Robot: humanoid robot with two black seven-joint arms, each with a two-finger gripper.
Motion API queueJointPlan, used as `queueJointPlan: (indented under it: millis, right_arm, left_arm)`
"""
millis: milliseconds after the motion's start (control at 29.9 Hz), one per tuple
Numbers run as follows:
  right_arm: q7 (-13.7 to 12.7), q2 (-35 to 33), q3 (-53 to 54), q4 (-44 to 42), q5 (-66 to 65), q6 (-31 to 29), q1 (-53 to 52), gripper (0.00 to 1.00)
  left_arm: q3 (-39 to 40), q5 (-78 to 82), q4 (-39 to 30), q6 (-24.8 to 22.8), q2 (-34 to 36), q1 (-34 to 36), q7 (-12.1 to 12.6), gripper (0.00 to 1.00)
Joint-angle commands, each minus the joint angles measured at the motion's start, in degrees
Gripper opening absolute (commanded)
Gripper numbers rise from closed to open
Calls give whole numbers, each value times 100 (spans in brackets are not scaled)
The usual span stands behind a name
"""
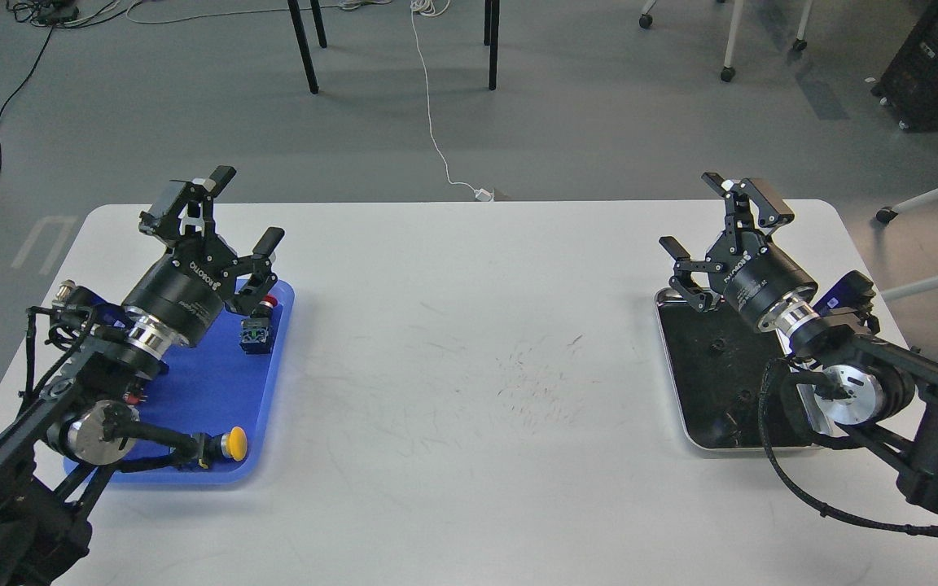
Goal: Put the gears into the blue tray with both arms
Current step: 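Move the right gripper over the metal tray with the black mat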
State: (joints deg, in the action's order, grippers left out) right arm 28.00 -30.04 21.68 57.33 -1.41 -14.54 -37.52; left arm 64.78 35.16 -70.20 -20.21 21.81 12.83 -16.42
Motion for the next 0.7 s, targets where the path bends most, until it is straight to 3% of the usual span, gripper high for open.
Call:
queueJointPlan:
  millis: [0, 267, 501, 534, 668]
  right_arm:
    - [0, 16, 73, 15, 1, 4, 60, 99]
    - [0, -116, 100, 68, -26, -58, 139, 99]
    - [0, -626, 3, 200, -615, -102, -177, 99]
    - [0, -1104, -215, 365, -1728, -102, -403, 99]
    - [0, -1793, -961, 559, -3318, -189, -1177, 99]
  left_arm:
    - [-18, 0, -2, 9, -36, -9, -2, 98]
    - [-70, 18, 85, -17, -36, 61, -2, 98]
    - [-246, 132, 261, 0, 60, 343, 16, 98]
    - [-594, 141, 261, 35, -9, 430, -19, 98]
    - [-686, 132, 191, -9, -19, 448, -107, 98]
